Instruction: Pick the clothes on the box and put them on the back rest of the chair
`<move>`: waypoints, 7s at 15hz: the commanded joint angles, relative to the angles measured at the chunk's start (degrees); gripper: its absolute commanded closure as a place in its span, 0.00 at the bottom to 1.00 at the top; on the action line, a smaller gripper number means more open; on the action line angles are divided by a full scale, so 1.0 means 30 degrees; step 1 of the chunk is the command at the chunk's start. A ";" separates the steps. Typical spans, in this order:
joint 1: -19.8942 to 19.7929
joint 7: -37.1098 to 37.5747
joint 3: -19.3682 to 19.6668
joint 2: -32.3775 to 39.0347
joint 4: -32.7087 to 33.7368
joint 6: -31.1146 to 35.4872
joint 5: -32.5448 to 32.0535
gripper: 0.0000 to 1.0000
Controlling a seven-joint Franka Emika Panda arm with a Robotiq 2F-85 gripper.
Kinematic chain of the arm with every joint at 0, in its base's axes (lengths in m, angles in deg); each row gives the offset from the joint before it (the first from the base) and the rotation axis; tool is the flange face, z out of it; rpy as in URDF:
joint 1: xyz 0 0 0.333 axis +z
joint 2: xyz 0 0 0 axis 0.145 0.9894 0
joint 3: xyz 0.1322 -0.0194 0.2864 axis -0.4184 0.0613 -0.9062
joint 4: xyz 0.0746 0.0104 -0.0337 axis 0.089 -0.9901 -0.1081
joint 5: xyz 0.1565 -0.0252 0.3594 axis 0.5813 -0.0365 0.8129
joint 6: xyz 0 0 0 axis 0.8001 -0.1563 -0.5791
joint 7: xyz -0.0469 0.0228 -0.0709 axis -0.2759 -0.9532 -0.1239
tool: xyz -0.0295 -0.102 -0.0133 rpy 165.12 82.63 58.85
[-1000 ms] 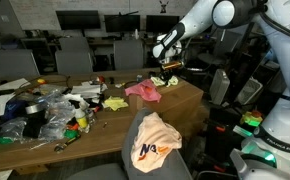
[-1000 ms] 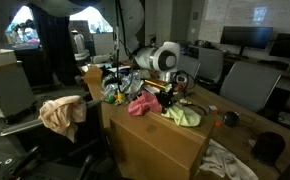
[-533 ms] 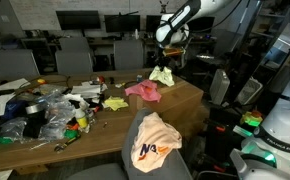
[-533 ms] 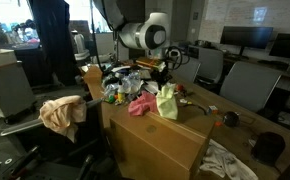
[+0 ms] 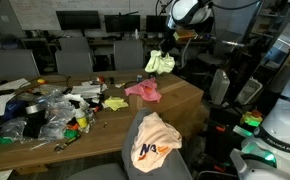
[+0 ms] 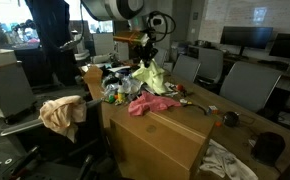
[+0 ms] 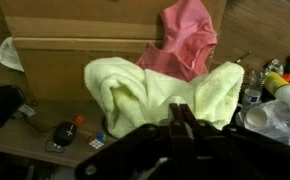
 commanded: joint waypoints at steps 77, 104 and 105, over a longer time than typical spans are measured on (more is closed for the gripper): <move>0.6890 0.0145 -0.6969 -0.0580 -0.4723 -0.6332 -0.5684 0.95; 0.4225 0.6777 -0.5476 -0.2805 -0.4968 -0.6756 -1.3123 0.00; 0.3862 0.7182 -0.5191 -0.3149 -0.5027 -0.6828 -1.3177 0.00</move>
